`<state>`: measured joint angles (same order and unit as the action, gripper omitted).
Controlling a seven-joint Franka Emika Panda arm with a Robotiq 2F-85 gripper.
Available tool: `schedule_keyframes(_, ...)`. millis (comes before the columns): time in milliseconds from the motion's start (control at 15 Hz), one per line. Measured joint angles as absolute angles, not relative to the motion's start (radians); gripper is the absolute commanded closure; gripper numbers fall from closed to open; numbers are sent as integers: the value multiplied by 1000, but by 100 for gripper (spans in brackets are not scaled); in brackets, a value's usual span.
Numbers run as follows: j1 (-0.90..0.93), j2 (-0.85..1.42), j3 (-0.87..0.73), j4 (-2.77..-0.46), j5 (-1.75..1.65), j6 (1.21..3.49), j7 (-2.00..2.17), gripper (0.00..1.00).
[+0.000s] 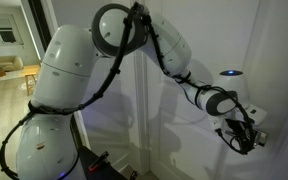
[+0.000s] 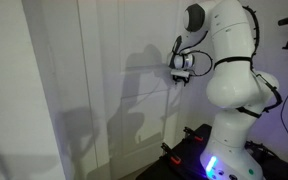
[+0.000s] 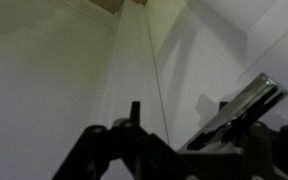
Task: Push the door handle down and push the door open
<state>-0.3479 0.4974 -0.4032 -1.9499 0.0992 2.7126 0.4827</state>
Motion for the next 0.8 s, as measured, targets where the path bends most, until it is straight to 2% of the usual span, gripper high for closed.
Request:
schedule_keyframes(333, -348, 505, -403, -1940, 142, 2713, 483, 88)
schedule_keyframes(467, -349, 509, -403, -1940, 153, 2712, 483, 100)
schedule_keyframes(800, -354, 524, -397, -1937, 188, 2713, 479, 100)
